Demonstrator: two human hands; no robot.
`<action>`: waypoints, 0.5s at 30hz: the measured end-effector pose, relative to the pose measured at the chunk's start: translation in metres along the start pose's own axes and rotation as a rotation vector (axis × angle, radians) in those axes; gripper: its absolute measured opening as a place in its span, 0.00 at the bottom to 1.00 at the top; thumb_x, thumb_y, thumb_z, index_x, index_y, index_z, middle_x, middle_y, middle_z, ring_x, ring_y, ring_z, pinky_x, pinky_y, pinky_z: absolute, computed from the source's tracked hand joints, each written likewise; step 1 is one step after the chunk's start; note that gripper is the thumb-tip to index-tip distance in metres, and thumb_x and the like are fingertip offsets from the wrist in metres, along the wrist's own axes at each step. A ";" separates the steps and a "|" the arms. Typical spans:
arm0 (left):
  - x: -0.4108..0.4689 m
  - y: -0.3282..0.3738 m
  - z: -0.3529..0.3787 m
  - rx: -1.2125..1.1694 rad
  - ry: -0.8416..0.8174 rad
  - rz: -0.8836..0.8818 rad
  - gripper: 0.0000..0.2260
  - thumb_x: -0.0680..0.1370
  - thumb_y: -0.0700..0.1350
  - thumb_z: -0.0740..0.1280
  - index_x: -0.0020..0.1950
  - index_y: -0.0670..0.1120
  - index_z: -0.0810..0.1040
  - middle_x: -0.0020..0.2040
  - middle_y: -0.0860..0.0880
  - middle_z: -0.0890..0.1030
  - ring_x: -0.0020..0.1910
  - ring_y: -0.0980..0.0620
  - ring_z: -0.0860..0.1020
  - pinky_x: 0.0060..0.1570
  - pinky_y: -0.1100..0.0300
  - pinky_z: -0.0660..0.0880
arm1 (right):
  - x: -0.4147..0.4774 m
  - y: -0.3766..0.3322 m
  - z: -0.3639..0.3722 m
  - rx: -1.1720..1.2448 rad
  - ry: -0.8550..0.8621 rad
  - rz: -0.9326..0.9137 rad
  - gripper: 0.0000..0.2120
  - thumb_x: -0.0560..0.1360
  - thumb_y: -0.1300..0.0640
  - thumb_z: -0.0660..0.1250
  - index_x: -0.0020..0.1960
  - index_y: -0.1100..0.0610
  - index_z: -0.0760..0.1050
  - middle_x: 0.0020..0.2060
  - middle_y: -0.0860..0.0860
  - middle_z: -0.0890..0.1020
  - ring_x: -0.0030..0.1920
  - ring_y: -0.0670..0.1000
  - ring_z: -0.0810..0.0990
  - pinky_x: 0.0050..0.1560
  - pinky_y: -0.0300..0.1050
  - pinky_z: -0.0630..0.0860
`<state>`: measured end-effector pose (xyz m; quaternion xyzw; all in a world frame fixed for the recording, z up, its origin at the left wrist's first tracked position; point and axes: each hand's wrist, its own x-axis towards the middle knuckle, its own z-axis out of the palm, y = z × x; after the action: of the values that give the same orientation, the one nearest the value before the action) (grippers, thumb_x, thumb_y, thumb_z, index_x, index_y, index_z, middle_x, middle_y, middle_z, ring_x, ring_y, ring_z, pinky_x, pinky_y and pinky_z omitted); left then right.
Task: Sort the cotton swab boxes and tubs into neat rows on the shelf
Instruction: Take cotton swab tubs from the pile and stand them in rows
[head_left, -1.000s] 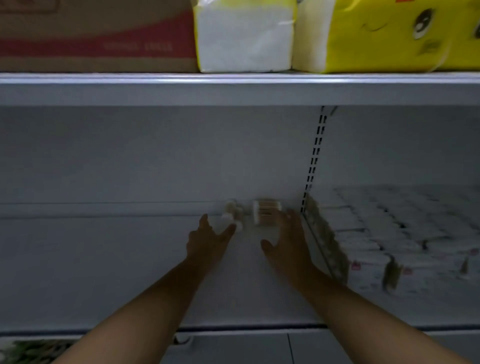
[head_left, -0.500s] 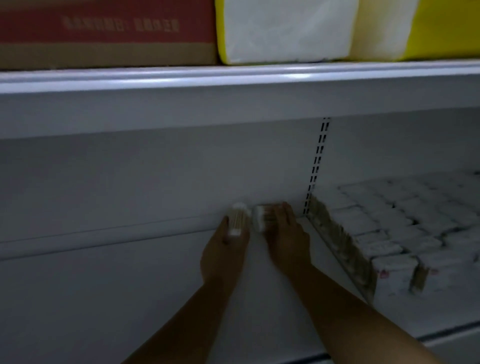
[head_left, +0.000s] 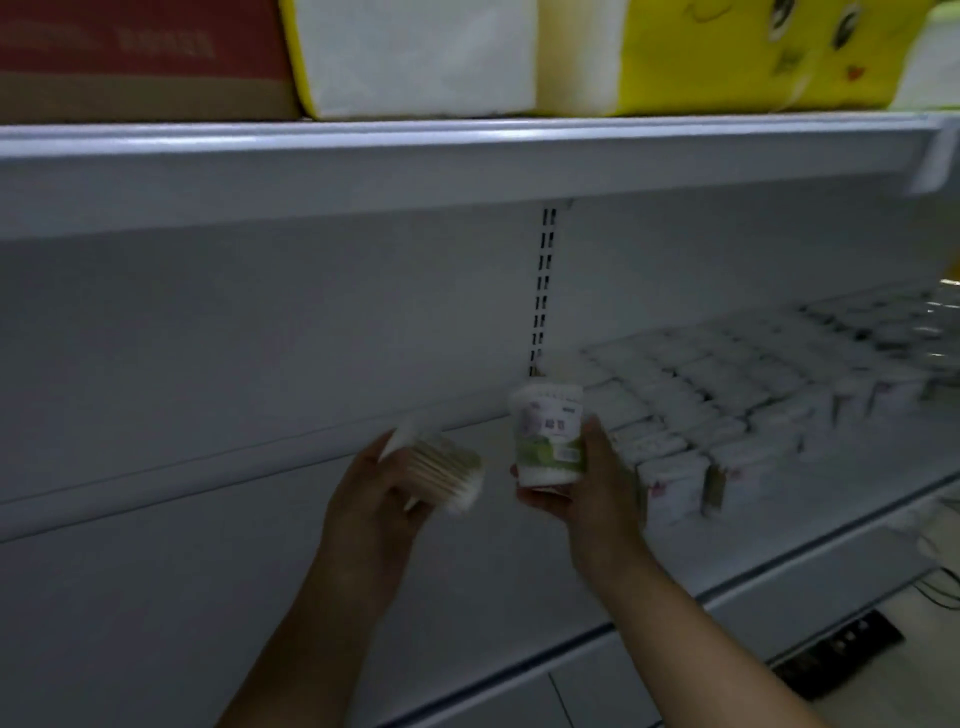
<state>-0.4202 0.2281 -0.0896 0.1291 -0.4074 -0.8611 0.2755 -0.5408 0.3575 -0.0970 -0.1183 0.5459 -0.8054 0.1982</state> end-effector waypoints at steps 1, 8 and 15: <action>-0.003 -0.004 0.015 -0.071 -0.055 -0.042 0.33 0.53 0.48 0.81 0.55 0.41 0.77 0.51 0.41 0.82 0.51 0.42 0.80 0.54 0.45 0.76 | -0.008 -0.010 -0.012 0.015 -0.026 0.003 0.20 0.74 0.39 0.58 0.44 0.52 0.80 0.36 0.55 0.85 0.34 0.53 0.84 0.31 0.44 0.80; -0.006 -0.071 0.145 -0.044 -0.120 -0.326 0.23 0.64 0.37 0.64 0.60 0.40 0.76 0.54 0.39 0.80 0.43 0.44 0.82 0.48 0.47 0.78 | -0.036 -0.069 -0.122 -0.047 -0.034 0.023 0.28 0.63 0.41 0.67 0.57 0.57 0.76 0.47 0.55 0.85 0.46 0.54 0.84 0.41 0.48 0.80; -0.009 -0.180 0.273 -0.066 -0.353 -0.525 0.16 0.64 0.42 0.67 0.51 0.39 0.82 0.44 0.41 0.84 0.39 0.46 0.83 0.38 0.49 0.81 | -0.046 -0.134 -0.272 0.146 0.124 0.037 0.29 0.66 0.46 0.64 0.62 0.61 0.74 0.52 0.60 0.82 0.44 0.54 0.82 0.41 0.48 0.80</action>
<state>-0.6012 0.4991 -0.0556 0.0692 -0.3735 -0.9246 -0.0270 -0.6360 0.6482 -0.0737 -0.0433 0.4992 -0.8449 0.1870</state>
